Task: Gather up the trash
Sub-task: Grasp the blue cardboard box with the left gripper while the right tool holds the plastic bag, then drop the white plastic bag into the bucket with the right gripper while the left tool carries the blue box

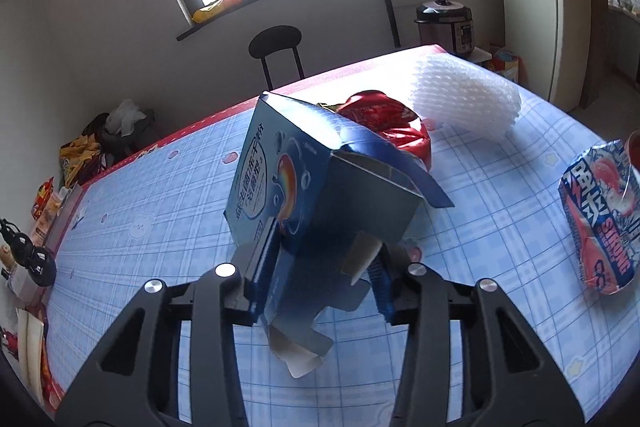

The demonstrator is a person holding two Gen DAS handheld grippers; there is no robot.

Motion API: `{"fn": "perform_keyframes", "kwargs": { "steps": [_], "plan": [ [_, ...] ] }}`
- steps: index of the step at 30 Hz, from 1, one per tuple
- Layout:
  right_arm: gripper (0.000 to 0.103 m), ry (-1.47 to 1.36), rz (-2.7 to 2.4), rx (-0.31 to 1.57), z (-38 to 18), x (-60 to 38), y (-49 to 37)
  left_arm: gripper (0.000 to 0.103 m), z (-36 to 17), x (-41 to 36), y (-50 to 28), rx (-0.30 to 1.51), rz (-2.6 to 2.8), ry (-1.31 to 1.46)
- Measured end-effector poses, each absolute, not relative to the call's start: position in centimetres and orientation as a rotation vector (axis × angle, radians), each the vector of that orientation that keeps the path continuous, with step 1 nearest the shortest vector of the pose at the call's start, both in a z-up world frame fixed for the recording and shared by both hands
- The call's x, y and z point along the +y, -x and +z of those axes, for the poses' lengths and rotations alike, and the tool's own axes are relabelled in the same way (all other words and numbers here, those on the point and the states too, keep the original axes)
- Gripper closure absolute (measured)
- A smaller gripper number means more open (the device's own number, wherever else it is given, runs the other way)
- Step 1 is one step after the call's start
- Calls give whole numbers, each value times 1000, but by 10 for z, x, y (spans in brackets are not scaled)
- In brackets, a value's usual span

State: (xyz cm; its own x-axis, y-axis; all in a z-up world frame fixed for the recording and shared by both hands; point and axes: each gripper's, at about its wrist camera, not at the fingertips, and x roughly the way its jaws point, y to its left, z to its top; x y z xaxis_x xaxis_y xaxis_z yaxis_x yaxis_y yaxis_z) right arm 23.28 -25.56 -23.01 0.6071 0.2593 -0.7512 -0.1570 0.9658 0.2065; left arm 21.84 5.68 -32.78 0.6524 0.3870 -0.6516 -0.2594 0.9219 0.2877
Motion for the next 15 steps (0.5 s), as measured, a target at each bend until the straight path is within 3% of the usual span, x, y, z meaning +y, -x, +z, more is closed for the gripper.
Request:
{"fn": "perform_keyframes", "kwargs": {
  "steps": [7,15],
  "plan": [
    [74,-126,289,859,-223,-247,-227,75,-275,134,-175,730,402,82],
    [74,-146,347,829,-209,-234,-223,77,-226,184,-115,657,427,213]
  ]
}}
